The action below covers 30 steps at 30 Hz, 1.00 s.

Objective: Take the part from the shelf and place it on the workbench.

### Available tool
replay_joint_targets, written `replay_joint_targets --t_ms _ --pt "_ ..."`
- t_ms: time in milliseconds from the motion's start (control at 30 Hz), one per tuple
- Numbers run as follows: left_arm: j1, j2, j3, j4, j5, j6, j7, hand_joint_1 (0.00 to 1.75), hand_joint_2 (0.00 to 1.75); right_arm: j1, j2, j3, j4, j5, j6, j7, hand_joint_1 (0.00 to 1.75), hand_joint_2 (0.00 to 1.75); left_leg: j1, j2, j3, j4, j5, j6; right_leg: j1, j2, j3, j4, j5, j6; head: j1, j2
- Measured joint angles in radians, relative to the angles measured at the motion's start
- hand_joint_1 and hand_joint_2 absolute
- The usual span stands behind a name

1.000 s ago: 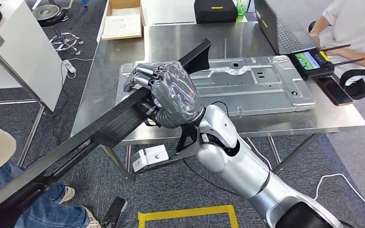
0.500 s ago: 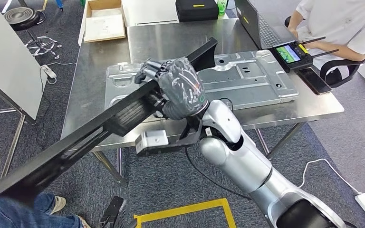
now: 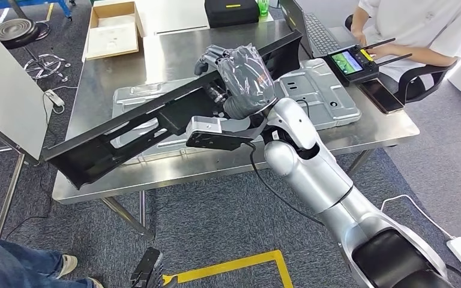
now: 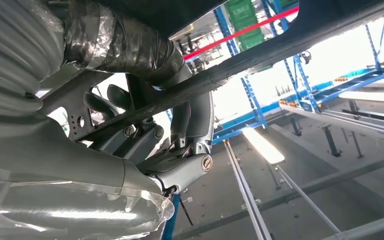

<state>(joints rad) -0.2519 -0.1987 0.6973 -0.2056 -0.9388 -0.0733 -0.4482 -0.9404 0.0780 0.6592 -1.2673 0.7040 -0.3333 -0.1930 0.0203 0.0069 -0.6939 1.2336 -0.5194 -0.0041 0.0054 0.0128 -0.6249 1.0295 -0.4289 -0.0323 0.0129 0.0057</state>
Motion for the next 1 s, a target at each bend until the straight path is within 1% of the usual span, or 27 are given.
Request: replay_joint_targets --t_ms 33,67,100,133,200,233,267,300,367,400,433,467,500,533,567,600,633,667,700,733,767,800,867,900,933,967,1000 --pt "0.0 0.001 0.0 0.0 0.0 0.0 0.0 0.0 1.75 -0.001 0.0 0.0 0.002 0.0 0.0 0.0 1.75 1.75 -0.005 -0.003 0.031 -0.073 0.038 0.012 0.002 0.002 0.003 0.0 -0.002 -0.001 0.0 0.0" --pt "-0.001 0.002 0.0 0.0 0.0 0.0 0.0 0.0 1.75 -0.003 0.0 0.0 0.004 0.0 0.0 0.0 1.75 1.75 -0.009 -0.006 0.06 -0.137 0.067 0.022 0.005 0.004 0.004 0.001 -0.004 0.001 0.0 0.0" --pt "-0.002 0.003 0.0 0.0 0.0 0.0 0.0 0.0 1.75 -0.004 0.0 0.0 0.005 0.0 0.0 0.0 1.75 1.75 -0.014 -0.008 0.079 -0.183 0.082 0.029 0.005 0.005 0.003 0.002 -0.004 0.003 0.0 0.0" --pt "-0.002 0.003 0.0 0.0 0.0 0.0 0.0 0.0 1.75 -0.005 -0.001 -0.001 0.007 0.0 0.0 0.0 1.75 1.75 -0.017 -0.01 0.087 -0.203 0.083 0.032 0.004 0.006 0.001 0.002 -0.004 0.007 0.0 0.0" --pt "-0.003 0.002 0.0 0.0 0.0 0.0 0.0 0.0 1.75 -0.006 -0.001 -0.001 0.009 0.0 0.0 0.0 1.75 1.75 -0.016 -0.009 0.092 -0.217 0.084 0.032 0.004 0.006 -0.003 0.001 -0.003 0.017 0.0 0.0" --pt "-0.003 0.002 -0.001 0.0 0.0 0.0 0.0 0.0 1.75 -0.008 -0.001 -0.001 0.01 0.0 0.003 0.001 1.75 1.75 -0.012 -0.008 0.095 -0.224 0.087 0.033 0.004 0.004 -0.004 0.006 -0.008 0.023 0.0 0.0" --pt "-0.004 0.001 -0.001 0.0 0.0 0.0 0.0 0.0 1.75 -0.012 -0.001 -0.002 0.011 0.0 0.011 0.003 1.75 1.75 -0.009 -0.007 0.098 -0.23 0.091 0.035 0.004 0.003 -0.012 0.024 -0.022 0.029 0.001 0.0" --pt "-0.005 0.001 -0.001 0.0 0.0 0.0 0.0 0.0 1.75 -0.018 -0.001 -0.002 0.013 0.0 0.025 0.007 1.75 1.75 -0.005 -0.005 0.101 -0.237 0.094 0.037 0.002 0.001 -0.029 0.062 -0.045 0.035 0.001 0.0" --pt "-0.006 0.001 -0.003 0.0 0.0 -0.002 0.0 0.0 1.75 -0.034 -0.001 -0.002 0.029 -0.001 0.067 0.018 1.75 1.75 -0.005 -0.002 0.102 -0.238 0.094 0.039 -0.007 -0.001 -0.09 0.187 -0.104 0.047 0.001 0.0" --pt "-0.006 0.0 -0.004 0.0 0.0 -0.003 0.001 0.0 1.75 -0.041 -0.002 -0.002 0.041 -0.002 0.089 0.022 1.75 1.75 -0.004 -0.002 0.102 -0.237 0.094 0.039 -0.012 -0.001 -0.12 0.244 -0.122 0.053 0.001 0.0" --pt "-0.005 0.0 -0.005 0.0 0.0 -0.004 0.001 0.0 1.75 -0.05 -0.002 -0.002 0.056 -0.002 0.108 0.024 1.75 1.75 -0.003 -0.001 0.102 -0.236 0.093 0.038 -0.018 -0.003 -0.137 0.273 -0.123 0.058 0.001 0.0" --pt "-0.005 0.0 -0.006 0.0 0.0 -0.005 0.002 0.0 1.75 -0.06 -0.002 -0.002 0.072 -0.001 0.123 0.025 1.75 1.75 -0.001 -0.001 0.102 -0.234 0.091 0.035 -0.023 -0.005 -0.134 0.261 -0.103 0.062 0.001 0.0" --pt "-0.005 -0.001 -0.007 0.0 0.0 -0.006 0.002 0.0 1.75 -0.072 -0.002 -0.002 0.088 0.0 0.134 0.025 1.75 1.75 0.002 -0.001 0.102 -0.23 0.089 0.031 -0.028 -0.007 -0.112 0.211 -0.067 0.066 0.001 0.0" --pt "-0.005 -0.002 -0.009 0.0 0.0 -0.007 0.002 0.0 1.75 -0.085 -0.002 -0.002 0.103 0.001 0.142 0.026 1.75 1.75 0.005 -0.001 0.101 -0.224 0.084 0.025 -0.032 -0.011 -0.081 0.142 -0.031 0.07 0.001 0.0" --pt "-0.007 -0.002 -0.01 0.0 0.0 -0.008 0.003 0.0 1.75 -0.099 -0.002 -0.002 0.12 0.001 0.148 0.026 1.75 1.75 0.005 -0.002 0.099 -0.217 0.079 0.019 -0.032 -0.013 -0.051 0.078 -0.007 0.071 0.002 0.0" --pt "-0.008 -0.003 -0.011 0.0 0.0 -0.008 0.003 0.0 1.75 -0.111 -0.001 -0.001 0.135 0.001 0.154 0.026 1.75 1.75 0.004 -0.002 0.097 -0.212 0.076 0.012 -0.031 -0.014 -0.031 0.036 0.005 0.069 0.001 0.0" --pt "-0.009 -0.003 -0.012 0.0 -0.001 -0.01 0.005 0.0 1.75 -0.122 -0.001 0.0 0.152 0.001 0.162 0.023 1.75 1.75 0.003 -0.002 0.095 -0.21 0.074 0.006 -0.028 -0.013 -0.023 0.018 0.004 0.064 0.0 0.0" --pt "-0.009 -0.004 -0.014 0.0 -0.002 -0.014 0.006 0.0 1.75 -0.131 -0.001 0.001 0.17 -0.003 0.181 0.017 1.75 1.75 0.002 -0.002 0.094 -0.21 0.074 0.001 -0.024 -0.012 -0.022 0.017 0.0 0.057 -0.001 0.0" --pt "-0.009 -0.005 -0.015 0.0 -0.002 -0.021 0.006 0.0 1.75 -0.141 -0.002 0.003 0.188 -0.016 0.217 0.002 1.75 1.75 0.002 -0.002 0.095 -0.212 0.074 -0.004 -0.025 -0.011 -0.023 0.017 0.0 0.048 -0.002 0.0" --pt "-0.01 -0.005 -0.017 0.0 -0.003 -0.029 0.004 0.0 1.75 -0.151 -0.003 0.006 0.209 -0.036 0.268 -0.02 1.75 1.75 0.004 -0.001 0.095 -0.209 0.069 -0.009 -0.025 -0.01 -0.022 0.015 0.001 0.041 -0.001 0.0" --pt "-0.01 -0.006 -0.019 0.0 -0.004 -0.038 0.002 0.0 1.75 -0.163 -0.005 0.009 0.232 -0.066 0.326 -0.05 1.75 1.75 0.005 -0.001 0.088 -0.193 0.057 -0.012 -0.026 -0.01 -0.02 0.012 0.002 0.033 -0.002 0.0" --pt "-0.011 -0.006 -0.021 0.0 -0.004 -0.046 0.0 0.0 1.75 -0.173 -0.006 0.014 0.256 -0.097 0.374 -0.082 1.75 1.75 0.006 -0.002 0.072 -0.157 0.035 -0.015 -0.027 -0.01 -0.019 0.009 0.004 0.026 -0.002 0.0" --pt "-0.012 -0.006 -0.024 0.0 -0.004 -0.055 -0.002 0.0 1.75 -0.188 -0.007 0.022 0.302 -0.139 0.415 -0.128 1.75 1.75 0.006 -0.002 0.01 -0.027 -0.028 -0.017 -0.024 -0.01 -0.017 0.008 0.004 0.017 -0.002 0.0" --pt "-0.011 -0.006 -0.025 0.0 -0.004 -0.057 -0.002 0.0 1.75 -0.192 -0.008 0.026 0.321 -0.147 0.414 -0.137 1.75 1.75 0.006 -0.002 -0.023 0.039 -0.051 -0.018 -0.022 -0.01 -0.017 0.008 0.003 0.015 -0.002 0.0" --pt "-0.01 -0.006 -0.025 0.0 -0.004 -0.058 -0.002 0.0 1.75 -0.194 -0.009 0.03 0.337 -0.148 0.406 -0.139 1.75 1.75 0.005 -0.002 -0.046 0.08 -0.057 -0.017 -0.019 -0.01 -0.016 0.009 0.002 0.014 -0.002 0.0" --pt "-0.009 -0.006 -0.026 0.0 -0.004 -0.059 -0.002 0.0 1.75 -0.195 -0.011 0.032 0.35 -0.148 0.394 -0.137 1.75 1.75 0.004 -0.002 -0.05 0.082 -0.043 -0.014 -0.016 -0.009 -0.014 0.009 0.0 0.012 -0.002 0.0" --pt "-0.009 -0.006 -0.027 0.0 -0.004 -0.06 -0.002 0.0 1.75 -0.196 -0.013 0.034 0.361 -0.147 0.38 -0.135 1.75 1.75 0.003 -0.002 -0.034 0.042 -0.011 -0.009 -0.014 -0.008 -0.011 0.01 -0.001 0.012 -0.002 0.0"
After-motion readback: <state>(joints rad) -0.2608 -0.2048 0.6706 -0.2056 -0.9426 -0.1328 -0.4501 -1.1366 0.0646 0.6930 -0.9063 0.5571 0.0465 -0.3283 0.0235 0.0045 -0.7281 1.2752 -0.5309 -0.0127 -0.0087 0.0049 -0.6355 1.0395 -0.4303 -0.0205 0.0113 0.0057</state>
